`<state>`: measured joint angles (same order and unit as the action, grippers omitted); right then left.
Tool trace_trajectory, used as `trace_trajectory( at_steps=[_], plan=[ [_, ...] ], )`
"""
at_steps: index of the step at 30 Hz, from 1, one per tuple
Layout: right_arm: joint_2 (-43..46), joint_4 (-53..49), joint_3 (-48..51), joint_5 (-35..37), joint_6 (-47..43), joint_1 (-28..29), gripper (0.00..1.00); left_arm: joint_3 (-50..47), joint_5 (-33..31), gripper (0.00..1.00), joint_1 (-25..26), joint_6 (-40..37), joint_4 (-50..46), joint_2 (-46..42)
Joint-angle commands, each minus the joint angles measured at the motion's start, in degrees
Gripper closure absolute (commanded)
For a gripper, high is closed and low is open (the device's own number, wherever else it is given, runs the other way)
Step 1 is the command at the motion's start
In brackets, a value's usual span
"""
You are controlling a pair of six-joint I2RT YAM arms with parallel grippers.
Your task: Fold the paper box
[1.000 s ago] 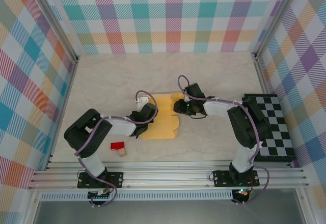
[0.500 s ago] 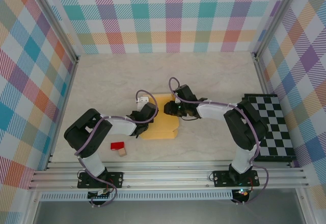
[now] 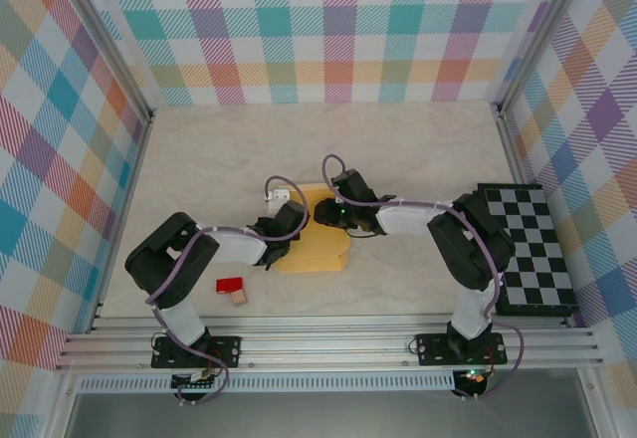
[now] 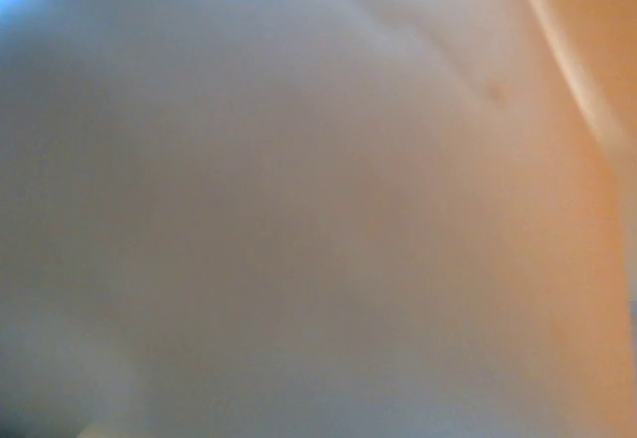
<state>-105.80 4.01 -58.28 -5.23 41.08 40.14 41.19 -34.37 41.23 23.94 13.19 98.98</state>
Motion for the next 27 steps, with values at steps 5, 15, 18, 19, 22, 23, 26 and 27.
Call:
trace_trajectory(
  at_steps=[5, 15, 18, 19, 22, 23, 26, 27],
  plan=[
    [0.78, -5.38, 2.63, -1.14, 0.92, 0.37, 0.65, 1.06, -0.49, 0.88, 0.69, 0.96, -0.01, 0.09],
    [14.30, -15.96, -1.22, -2.63, -15.81, -2.56, 0.60, 1.06, -0.82, 0.88, 0.69, 0.40, -0.45, 0.18],
    [17.59, -18.39, -0.74, -1.97, -21.55, -6.75, 0.59, 0.78, -0.87, 0.88, 0.62, -0.34, 0.05, -0.03],
    [18.45, -18.59, -0.38, -1.80, -23.31, -8.91, 0.58, 0.56, -0.84, 0.88, 0.65, -0.48, 0.46, -0.12],
    [17.63, -22.17, -1.60, 2.01, -28.04, -15.34, 0.58, 0.11, -0.54, 0.88, 0.69, -1.04, 1.22, -0.35],
    [16.66, -23.48, -2.38, 3.66, -29.75, -16.55, 0.58, 0.11, -0.51, 0.88, 0.69, -1.10, 1.15, -0.31],
    [13.19, -24.89, -3.97, 6.41, -36.24, -17.71, 0.57, 0.25, -0.32, 0.88, 0.67, -1.09, 1.14, -0.41],
    [11.99, -24.52, -4.19, 5.93, -38.09, -17.73, 0.57, 0.35, -0.31, 0.88, 0.69, -1.11, 1.14, -0.33]
  ],
)
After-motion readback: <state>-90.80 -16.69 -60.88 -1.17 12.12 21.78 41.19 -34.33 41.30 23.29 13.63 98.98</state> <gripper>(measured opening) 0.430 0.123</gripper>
